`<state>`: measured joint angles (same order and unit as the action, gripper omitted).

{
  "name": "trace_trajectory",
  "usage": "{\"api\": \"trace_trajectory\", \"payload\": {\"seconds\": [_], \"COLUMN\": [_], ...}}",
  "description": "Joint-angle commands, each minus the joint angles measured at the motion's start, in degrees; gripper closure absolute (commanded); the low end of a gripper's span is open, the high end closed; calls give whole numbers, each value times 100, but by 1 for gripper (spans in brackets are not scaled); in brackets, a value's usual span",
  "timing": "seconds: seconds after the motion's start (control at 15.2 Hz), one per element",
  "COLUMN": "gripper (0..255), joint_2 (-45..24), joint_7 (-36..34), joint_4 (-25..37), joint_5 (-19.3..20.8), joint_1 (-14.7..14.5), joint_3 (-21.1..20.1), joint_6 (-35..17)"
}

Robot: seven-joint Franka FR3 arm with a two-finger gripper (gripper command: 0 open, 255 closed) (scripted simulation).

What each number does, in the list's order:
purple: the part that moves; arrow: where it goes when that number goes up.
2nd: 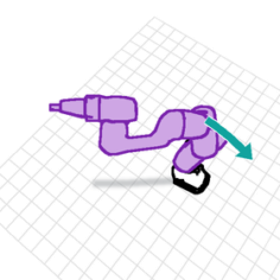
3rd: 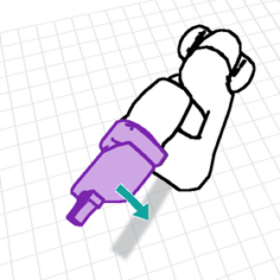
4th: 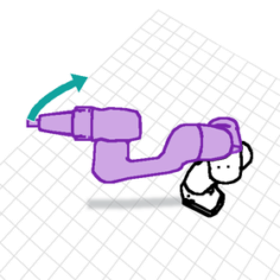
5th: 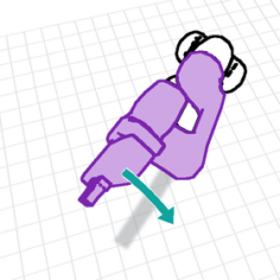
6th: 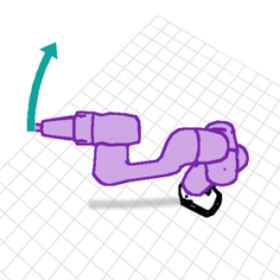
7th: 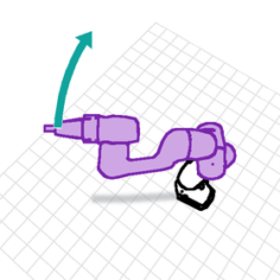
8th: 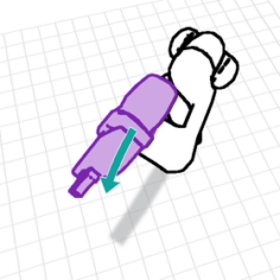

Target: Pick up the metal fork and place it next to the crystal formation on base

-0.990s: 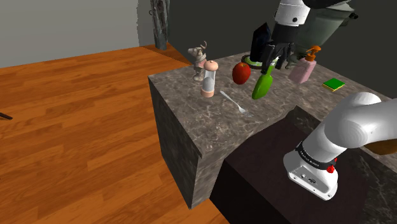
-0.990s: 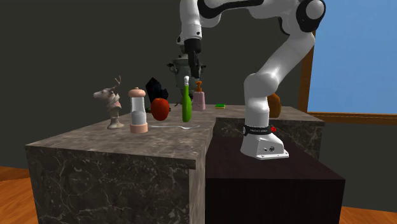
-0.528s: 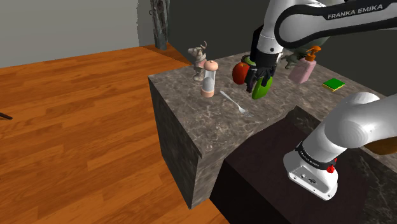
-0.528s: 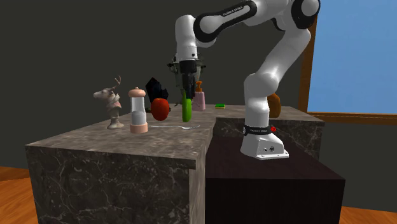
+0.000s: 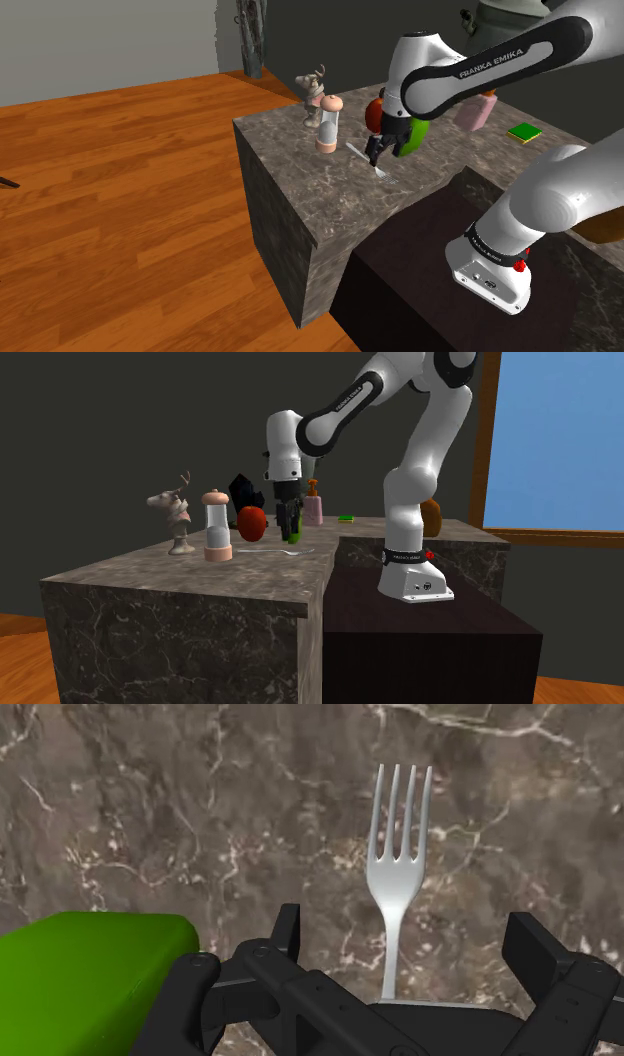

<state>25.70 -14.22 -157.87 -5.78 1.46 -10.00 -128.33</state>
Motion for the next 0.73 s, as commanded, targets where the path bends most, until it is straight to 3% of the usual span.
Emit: {"api": "trace_trajectory", "payload": {"seconds": [0.0, 0.4, 0.66], "gripper": [0, 0, 0], "joint_2": [-217, -601, -601], "joint_7": [-57, -78, -78], "joint_4": [-91, -289, -289], "joint_5": [-9, -1, -1], "joint_1": [-8, 6, 6], "joint_3": [-57, -102, -102], "joint_6": [-321, -902, -902]}}
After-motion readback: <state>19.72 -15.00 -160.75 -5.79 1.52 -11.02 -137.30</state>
